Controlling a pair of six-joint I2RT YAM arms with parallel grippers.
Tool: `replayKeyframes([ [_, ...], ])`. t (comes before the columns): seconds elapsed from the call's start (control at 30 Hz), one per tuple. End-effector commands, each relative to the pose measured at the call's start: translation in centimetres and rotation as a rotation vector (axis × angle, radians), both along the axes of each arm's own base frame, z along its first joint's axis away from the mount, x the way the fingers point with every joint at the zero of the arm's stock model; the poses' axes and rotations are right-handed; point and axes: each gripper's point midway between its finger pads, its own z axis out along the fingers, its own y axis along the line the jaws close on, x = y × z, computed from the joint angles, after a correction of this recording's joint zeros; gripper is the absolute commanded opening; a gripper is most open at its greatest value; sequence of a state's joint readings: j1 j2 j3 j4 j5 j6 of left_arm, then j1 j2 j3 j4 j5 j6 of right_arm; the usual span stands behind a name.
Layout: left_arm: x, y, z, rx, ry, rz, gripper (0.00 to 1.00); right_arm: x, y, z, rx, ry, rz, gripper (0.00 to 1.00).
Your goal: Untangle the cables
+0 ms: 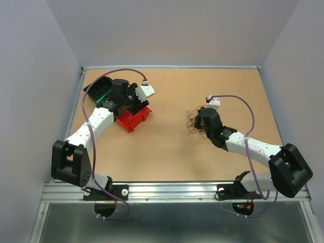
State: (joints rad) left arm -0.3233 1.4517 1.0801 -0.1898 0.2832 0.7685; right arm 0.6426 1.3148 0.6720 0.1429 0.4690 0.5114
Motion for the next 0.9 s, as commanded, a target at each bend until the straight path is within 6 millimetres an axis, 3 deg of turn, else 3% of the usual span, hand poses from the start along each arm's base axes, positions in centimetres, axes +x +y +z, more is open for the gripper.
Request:
replayKeyframes([
  [0.0,-1.2,-0.6,3.7,-0.053,-0.012,-0.018,0.73,0.0,1.2,3.1,0.069,-0.1,0.073,0.01],
  [0.13,-0.6,-0.6,5.2,-0.084,-0.04,0.014,0.73,-0.3,1.2,3.5,0.075,-0.109,0.09,0.01],
  [0.3,2.5,1.8,6.5,-0.098,-0.151,0.243,0.74,-0.1,1.4,3.1,0.069,-0.101,0.092,0.01],
  [0.37,3.1,2.1,6.1,-0.09,-0.149,0.272,0.75,0.0,1.6,3.0,0.068,-0.095,0.094,0.01],
  [0.57,6.4,3.0,1.7,-0.014,-0.107,0.377,0.75,0.1,1.7,2.6,0.065,-0.087,0.093,0.01],
  [0.67,7.1,3.1,0.5,0.004,-0.103,0.39,0.74,0.1,1.5,2.6,0.064,-0.088,0.09,0.01],
  [0.7,7.3,3.1,-0.3,0.015,-0.088,0.392,0.72,0.0,1.6,2.7,0.067,-0.091,0.09,0.01],
  [0.87,8.5,4.4,-0.7,0.015,-0.085,0.452,0.39,-0.1,1.3,2.7,0.065,-0.093,0.085,0.0],
])
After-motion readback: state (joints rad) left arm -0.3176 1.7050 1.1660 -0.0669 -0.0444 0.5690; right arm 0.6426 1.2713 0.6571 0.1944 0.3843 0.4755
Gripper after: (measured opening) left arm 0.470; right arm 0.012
